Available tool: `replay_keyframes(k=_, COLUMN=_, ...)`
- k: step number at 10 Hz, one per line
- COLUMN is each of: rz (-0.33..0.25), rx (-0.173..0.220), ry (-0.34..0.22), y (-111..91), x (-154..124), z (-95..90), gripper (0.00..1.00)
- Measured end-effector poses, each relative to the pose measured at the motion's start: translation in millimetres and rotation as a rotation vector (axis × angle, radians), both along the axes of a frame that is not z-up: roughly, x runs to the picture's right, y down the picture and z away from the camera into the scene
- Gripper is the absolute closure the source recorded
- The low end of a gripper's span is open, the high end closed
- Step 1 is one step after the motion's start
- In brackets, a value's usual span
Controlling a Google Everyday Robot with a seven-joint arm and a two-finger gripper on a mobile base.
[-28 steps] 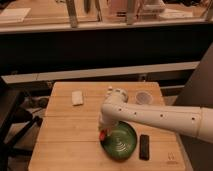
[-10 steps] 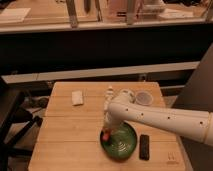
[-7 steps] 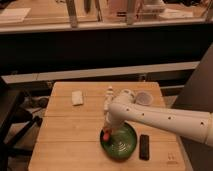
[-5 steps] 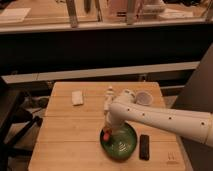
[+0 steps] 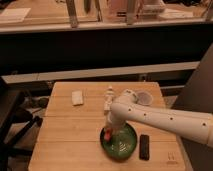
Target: Place the pepper in the ceramic bowl
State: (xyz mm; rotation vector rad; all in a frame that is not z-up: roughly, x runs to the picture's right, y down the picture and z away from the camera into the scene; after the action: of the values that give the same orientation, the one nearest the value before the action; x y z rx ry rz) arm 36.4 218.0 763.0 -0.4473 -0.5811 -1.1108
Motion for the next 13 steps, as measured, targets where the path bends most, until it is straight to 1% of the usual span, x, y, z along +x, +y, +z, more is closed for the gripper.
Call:
replay_keyframes(k=1, rz=0.002, rx=0.001, ry=0.0, y=-0.1, x=1.1, z=0.2, gripper=0.98)
replay_keyframes(k=3, rz=0.006, rx=0.001, ry=0.0, y=-0.2, x=2.1, z=0.5, gripper=0.92)
replay_keyframes(k=5, rz=0.009, rx=0.002, ry=0.0, y=-0.4, x=3.5, z=0.7, gripper=0.92)
replay_keyframes(k=6, rz=0.01, rx=0.002, ry=0.001, y=-0.3, x=4.3, z=0.9, gripper=0.9)
replay_keyframes(k=10, rz=0.017, rx=0.003, ry=0.001, y=-0.9, x=6.7, z=1.3, gripper=0.66)
replay_keyframes(k=11, rz=0.018, rx=0.003, ry=0.001, y=-1.1, x=7.1, z=1.4, gripper=0.63)
replay_keyframes(k=12, rz=0.019, rx=0.004, ry=0.002, y=-1.2, x=7.8, z=1.5, gripper=0.63)
replay_keyframes(k=13, rz=0.02, rx=0.004, ry=0.002, y=-1.4, x=8.6, z=1.6, gripper=0.57)
